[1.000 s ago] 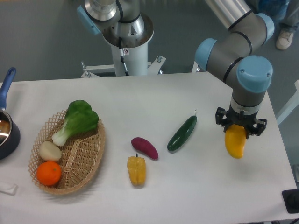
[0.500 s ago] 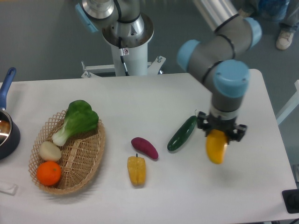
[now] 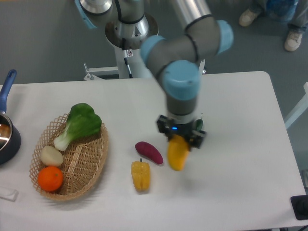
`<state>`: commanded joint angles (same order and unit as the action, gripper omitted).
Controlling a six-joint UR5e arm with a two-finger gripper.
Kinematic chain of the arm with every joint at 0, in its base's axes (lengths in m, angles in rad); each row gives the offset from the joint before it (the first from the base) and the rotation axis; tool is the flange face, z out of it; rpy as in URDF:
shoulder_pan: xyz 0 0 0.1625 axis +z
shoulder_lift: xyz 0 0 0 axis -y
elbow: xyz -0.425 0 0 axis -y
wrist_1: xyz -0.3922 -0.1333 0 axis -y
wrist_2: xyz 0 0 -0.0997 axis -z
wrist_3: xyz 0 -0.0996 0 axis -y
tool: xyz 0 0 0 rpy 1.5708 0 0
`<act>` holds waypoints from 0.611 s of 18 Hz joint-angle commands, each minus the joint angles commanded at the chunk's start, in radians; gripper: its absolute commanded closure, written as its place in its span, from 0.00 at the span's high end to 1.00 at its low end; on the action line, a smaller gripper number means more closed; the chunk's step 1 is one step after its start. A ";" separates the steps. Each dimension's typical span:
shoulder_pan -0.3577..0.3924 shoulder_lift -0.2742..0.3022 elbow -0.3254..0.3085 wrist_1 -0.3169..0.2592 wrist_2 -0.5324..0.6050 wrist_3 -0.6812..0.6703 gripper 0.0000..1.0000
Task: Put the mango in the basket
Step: 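Carry the held yellow mango over to the wicker basket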
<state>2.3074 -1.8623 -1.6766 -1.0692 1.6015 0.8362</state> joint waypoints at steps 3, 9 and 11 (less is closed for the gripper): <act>-0.101 -0.009 0.000 0.002 0.002 -0.077 0.30; -0.229 -0.020 -0.003 0.000 0.000 -0.147 0.32; -0.249 -0.018 -0.009 0.000 -0.002 -0.151 0.34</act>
<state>2.0587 -1.8807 -1.6858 -1.0692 1.6000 0.6857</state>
